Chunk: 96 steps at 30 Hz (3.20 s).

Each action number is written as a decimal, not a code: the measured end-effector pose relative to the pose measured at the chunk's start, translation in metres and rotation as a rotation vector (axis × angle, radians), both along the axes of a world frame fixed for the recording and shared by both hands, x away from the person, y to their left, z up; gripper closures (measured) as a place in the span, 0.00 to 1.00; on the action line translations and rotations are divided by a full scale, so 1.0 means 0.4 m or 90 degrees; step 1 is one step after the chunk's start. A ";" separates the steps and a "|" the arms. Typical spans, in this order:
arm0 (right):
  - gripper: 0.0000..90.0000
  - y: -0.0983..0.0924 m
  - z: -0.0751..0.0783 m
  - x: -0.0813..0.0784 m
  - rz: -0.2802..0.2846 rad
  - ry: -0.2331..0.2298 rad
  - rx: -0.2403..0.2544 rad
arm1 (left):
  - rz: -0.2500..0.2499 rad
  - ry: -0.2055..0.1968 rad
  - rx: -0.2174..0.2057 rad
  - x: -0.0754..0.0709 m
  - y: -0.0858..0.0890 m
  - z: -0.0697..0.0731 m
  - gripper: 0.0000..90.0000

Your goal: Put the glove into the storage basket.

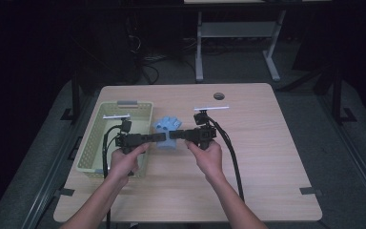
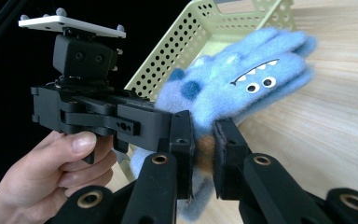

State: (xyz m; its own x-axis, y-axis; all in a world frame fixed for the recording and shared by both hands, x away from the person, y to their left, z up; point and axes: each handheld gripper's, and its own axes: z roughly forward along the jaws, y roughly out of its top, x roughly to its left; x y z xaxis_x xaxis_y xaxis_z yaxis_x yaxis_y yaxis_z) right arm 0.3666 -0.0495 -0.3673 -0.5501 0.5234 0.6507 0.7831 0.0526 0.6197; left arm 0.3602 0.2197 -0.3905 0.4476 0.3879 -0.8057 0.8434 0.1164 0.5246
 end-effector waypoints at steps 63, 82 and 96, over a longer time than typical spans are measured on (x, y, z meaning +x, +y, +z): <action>0.83 0.246 -0.017 0.072 0.077 0.035 0.027 | 0.055 0.008 0.000 -0.009 0.263 -0.003 0.82; 0.83 0.320 -0.051 0.100 0.092 0.056 0.019 | 0.080 0.015 0.010 -0.016 0.334 -0.027 0.82; 0.79 0.334 -0.063 0.110 0.087 0.058 -0.006 | 0.086 0.024 0.038 -0.011 0.353 -0.035 0.82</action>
